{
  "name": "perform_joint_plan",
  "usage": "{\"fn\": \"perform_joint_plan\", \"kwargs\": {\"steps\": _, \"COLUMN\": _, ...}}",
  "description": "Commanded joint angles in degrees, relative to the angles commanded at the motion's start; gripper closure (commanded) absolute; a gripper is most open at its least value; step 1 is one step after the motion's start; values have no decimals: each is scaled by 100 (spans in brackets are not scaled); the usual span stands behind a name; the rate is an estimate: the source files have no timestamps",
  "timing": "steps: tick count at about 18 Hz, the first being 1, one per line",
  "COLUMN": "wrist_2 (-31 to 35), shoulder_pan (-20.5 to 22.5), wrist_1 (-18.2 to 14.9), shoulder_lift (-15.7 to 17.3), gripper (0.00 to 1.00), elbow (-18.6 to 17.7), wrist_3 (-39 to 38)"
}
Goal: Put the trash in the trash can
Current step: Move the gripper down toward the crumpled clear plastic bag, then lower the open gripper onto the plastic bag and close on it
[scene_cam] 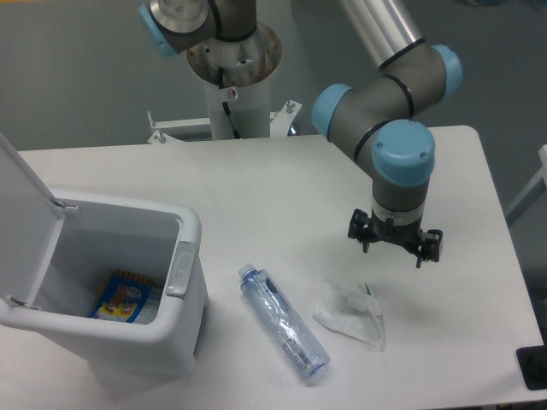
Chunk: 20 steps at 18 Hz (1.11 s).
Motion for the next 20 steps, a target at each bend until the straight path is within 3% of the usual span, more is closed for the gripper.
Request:
{"fn": "perform_joint_plan", "kwargs": {"steps": 8, "wrist_2": 9, "shoulder_pan": -360, "wrist_1": 18, "shoulder_lift": -211, "gripper": 0, "elbow": -150, "wrist_3": -745}}
{"fn": "perform_joint_plan", "kwargs": {"steps": 10, "wrist_2": 9, "shoulder_pan": -422, "wrist_1": 175, "shoulder_lift": -290, "gripper": 0, "elbow": -141, "wrist_3": -1018}}
{"fn": "perform_joint_plan", "kwargs": {"steps": 13, "wrist_2": -9, "shoulder_pan": -492, "wrist_1": 343, "shoulder_lift": -404, "gripper": 0, "elbow": -88, "wrist_3": -1361}}
{"fn": "perform_joint_plan", "kwargs": {"steps": 20, "wrist_2": 0, "shoulder_pan": -633, "wrist_1": 352, "shoulder_lift": -580, "gripper": 0, "elbow": 122, "wrist_3": -1863}}
